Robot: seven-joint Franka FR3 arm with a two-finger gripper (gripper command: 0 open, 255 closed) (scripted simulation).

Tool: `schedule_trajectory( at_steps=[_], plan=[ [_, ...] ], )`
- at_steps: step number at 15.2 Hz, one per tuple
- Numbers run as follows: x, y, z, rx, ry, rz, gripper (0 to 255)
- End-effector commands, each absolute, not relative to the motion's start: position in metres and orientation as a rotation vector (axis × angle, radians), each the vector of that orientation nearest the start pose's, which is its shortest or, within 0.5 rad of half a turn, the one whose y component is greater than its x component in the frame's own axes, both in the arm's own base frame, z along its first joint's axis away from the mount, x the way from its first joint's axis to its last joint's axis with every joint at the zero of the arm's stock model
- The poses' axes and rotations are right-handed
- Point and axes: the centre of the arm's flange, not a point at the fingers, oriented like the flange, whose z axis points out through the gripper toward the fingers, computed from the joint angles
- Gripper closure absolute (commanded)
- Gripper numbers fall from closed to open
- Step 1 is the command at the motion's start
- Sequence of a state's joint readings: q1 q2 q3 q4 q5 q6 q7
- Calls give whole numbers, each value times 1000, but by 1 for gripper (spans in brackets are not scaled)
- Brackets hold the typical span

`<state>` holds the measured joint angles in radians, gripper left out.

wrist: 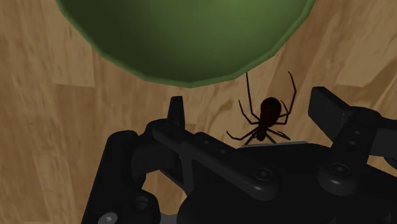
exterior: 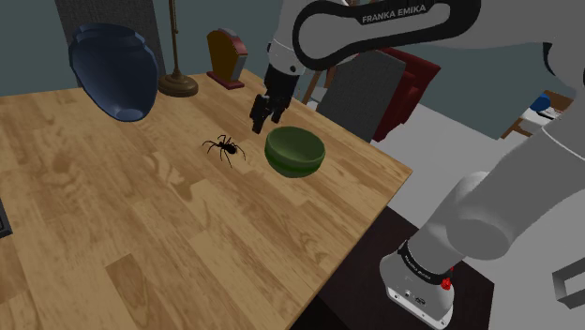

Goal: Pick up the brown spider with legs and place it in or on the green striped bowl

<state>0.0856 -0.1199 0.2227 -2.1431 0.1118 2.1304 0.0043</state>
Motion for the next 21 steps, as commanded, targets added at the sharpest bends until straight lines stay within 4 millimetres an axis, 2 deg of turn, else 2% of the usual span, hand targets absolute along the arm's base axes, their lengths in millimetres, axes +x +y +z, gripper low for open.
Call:
schedule_trajectory(
  at_steps=[1, 7, 15, 21],
  plan=[
    [514, 182, 449, -3017, -386, -132, 0],
    [558, 227, 406, -2987, -408, -104, 0],
    [560, 232, 367, -2987, -408, -104, 0],
    [560, 232, 367, -2987, -408, -104, 0]
  ],
)
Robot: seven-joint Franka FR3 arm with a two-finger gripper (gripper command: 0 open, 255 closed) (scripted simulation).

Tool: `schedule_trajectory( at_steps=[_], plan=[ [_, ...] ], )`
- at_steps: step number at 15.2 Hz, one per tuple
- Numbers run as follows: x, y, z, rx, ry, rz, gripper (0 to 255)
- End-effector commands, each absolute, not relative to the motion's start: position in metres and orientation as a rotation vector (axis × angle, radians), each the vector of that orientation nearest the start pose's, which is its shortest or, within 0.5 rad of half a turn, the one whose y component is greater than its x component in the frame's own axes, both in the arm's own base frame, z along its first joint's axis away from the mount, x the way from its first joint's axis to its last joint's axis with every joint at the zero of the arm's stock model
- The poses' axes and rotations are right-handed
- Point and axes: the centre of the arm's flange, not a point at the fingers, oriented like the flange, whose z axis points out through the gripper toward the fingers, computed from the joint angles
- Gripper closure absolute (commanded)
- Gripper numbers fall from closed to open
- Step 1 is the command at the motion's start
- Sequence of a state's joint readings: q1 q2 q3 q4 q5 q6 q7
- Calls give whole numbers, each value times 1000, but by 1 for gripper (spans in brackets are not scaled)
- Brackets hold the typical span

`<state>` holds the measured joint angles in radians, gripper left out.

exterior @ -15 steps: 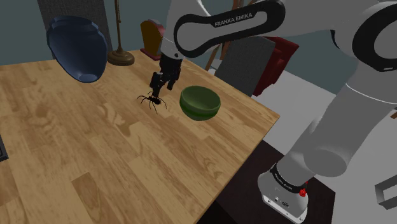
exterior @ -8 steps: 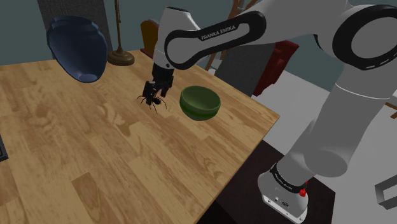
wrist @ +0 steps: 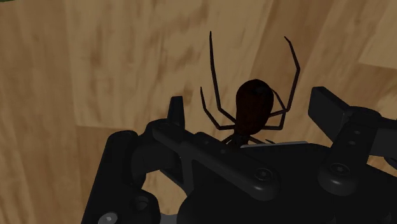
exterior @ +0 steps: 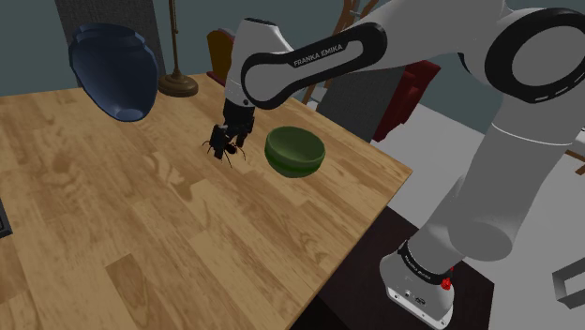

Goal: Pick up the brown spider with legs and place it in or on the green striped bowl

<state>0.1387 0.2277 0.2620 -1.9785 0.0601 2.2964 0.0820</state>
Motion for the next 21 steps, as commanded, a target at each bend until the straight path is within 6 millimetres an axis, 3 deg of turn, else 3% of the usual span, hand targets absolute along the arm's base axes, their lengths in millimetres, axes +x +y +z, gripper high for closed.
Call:
schedule_trajectory(
  at_steps=[1, 2, 11, 21],
  plan=[
    [560, 232, 367, -2987, -408, -104, 0],
    [560, 232, 367, -2987, -408, -104, 255],
    [560, 232, 367, -2987, -408, -104, 255],
    [560, 232, 419, -2987, -408, -104, 255]
  ],
)
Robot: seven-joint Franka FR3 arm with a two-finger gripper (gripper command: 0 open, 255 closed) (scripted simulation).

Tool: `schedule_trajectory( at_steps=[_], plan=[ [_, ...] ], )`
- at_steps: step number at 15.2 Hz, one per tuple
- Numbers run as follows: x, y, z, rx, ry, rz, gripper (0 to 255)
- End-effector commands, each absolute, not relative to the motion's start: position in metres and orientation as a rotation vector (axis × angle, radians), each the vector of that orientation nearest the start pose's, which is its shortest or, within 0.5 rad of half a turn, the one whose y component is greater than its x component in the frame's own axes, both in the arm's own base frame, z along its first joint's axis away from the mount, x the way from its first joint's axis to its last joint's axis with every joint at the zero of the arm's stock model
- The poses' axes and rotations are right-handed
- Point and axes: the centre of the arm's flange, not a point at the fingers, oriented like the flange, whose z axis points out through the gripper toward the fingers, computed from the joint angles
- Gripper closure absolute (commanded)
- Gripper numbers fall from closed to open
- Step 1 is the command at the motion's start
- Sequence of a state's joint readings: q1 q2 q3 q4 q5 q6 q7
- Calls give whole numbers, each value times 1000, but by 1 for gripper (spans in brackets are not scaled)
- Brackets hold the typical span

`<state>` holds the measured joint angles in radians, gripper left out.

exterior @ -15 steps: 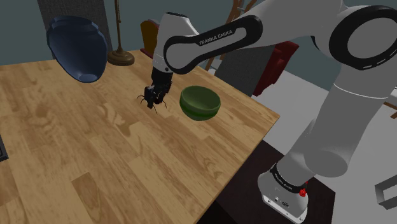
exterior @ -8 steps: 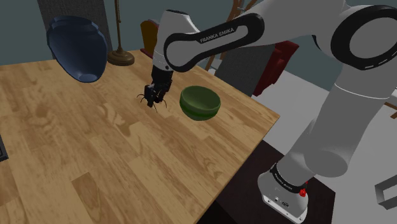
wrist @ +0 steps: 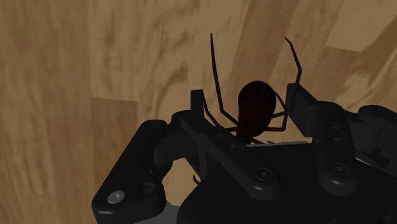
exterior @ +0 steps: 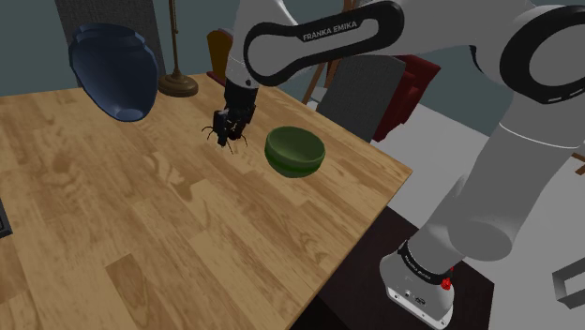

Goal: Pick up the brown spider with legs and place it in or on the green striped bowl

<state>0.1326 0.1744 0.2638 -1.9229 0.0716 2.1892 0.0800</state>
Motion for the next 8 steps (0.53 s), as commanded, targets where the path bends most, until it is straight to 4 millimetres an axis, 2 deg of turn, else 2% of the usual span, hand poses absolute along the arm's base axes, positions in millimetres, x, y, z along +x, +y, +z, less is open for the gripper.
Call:
schedule_trajectory(
  at_steps=[1, 8],
  plan=[
    [560, 232, 425, -2987, -408, -104, 255],
    [560, 232, 462, -2987, -408, -104, 255]
  ],
)
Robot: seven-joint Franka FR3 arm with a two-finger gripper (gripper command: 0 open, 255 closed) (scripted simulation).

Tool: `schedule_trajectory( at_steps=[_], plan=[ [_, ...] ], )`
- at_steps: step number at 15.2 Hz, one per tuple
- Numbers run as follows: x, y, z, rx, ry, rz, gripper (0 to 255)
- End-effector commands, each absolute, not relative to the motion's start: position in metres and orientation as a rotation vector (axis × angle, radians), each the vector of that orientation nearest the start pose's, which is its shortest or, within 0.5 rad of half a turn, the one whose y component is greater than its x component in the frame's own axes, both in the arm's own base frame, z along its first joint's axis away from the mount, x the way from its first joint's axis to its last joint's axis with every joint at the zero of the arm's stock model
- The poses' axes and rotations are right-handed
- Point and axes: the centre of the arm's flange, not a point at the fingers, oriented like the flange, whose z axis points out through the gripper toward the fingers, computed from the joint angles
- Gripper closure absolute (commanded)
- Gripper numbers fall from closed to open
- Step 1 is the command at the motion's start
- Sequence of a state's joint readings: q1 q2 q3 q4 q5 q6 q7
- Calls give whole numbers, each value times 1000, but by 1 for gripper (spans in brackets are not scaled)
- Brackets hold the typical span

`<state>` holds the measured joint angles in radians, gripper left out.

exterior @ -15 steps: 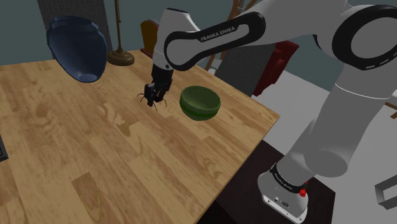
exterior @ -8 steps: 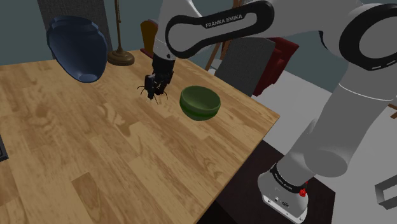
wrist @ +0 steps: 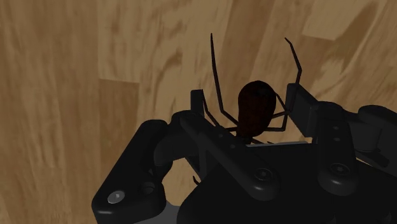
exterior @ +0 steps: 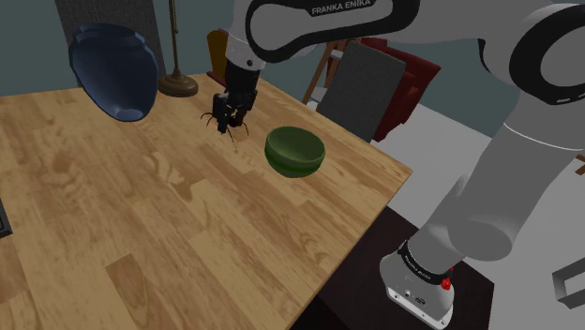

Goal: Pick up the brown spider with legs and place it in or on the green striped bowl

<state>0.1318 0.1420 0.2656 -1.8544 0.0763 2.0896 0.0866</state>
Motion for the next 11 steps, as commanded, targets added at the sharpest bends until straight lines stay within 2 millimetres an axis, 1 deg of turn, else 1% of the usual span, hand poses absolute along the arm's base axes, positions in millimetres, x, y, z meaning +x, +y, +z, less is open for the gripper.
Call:
schedule_trajectory(
  at_steps=[1, 11],
  plan=[
    [560, 232, 467, -2987, -408, -104, 255],
    [560, 232, 520, -2987, -408, -104, 255]
  ],
)
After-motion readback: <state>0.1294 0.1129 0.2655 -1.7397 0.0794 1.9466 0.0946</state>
